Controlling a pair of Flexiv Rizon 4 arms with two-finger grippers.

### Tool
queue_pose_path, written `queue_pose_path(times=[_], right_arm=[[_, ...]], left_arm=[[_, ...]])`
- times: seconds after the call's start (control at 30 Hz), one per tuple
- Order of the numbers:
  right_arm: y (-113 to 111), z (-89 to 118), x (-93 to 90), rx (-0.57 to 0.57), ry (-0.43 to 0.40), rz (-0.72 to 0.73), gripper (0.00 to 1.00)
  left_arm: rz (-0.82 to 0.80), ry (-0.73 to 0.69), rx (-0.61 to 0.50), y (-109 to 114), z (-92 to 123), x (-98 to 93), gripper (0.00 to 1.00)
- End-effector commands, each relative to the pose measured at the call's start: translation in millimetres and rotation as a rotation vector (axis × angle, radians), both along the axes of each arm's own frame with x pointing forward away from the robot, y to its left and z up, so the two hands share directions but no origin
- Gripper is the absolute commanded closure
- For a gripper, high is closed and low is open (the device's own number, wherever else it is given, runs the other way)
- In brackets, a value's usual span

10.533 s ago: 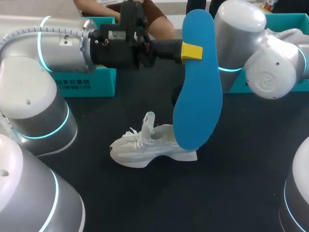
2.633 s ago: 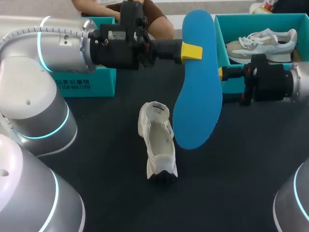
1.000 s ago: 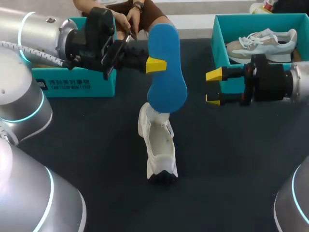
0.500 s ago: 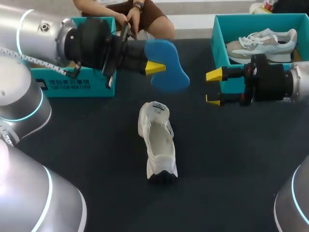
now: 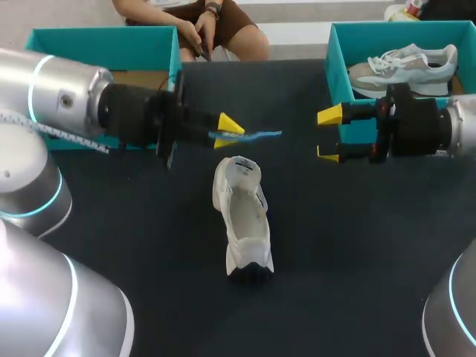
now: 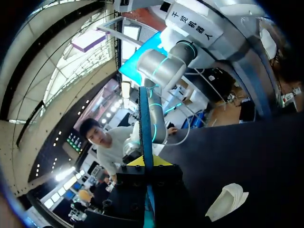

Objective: Take the shoe out of the shoebox, open the shoe tongue, remove and reinsert the insole, then place the shoe into the shoebox

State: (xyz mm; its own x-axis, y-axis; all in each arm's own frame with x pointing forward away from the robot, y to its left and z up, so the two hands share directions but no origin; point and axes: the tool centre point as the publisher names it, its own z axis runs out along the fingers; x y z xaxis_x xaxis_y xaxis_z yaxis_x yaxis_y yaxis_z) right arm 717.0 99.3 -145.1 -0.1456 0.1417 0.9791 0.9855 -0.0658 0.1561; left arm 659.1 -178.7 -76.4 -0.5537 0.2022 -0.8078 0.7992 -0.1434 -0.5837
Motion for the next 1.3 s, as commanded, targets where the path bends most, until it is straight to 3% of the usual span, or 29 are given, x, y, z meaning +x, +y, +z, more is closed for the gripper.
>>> queue_pose_path(times=[0.03, 0.6, 1.3], right_arm=[[2, 0, 0.4, -0.001, 0.001, -0.001, 0.0], [2, 0, 0.4, -0.001, 0.001, -0.001, 0.0], [2, 0, 0.4, -0.001, 0.001, -0.001, 0.0]], left_arm=[[0.053, -0.93, -0.188, 2, -14, -0.7, 1.0], [0.053, -0.93, -0.188, 2, -14, -0.7, 1.0], [0.081, -0.787, -0.15, 11, -40, -4.8, 1.0]])
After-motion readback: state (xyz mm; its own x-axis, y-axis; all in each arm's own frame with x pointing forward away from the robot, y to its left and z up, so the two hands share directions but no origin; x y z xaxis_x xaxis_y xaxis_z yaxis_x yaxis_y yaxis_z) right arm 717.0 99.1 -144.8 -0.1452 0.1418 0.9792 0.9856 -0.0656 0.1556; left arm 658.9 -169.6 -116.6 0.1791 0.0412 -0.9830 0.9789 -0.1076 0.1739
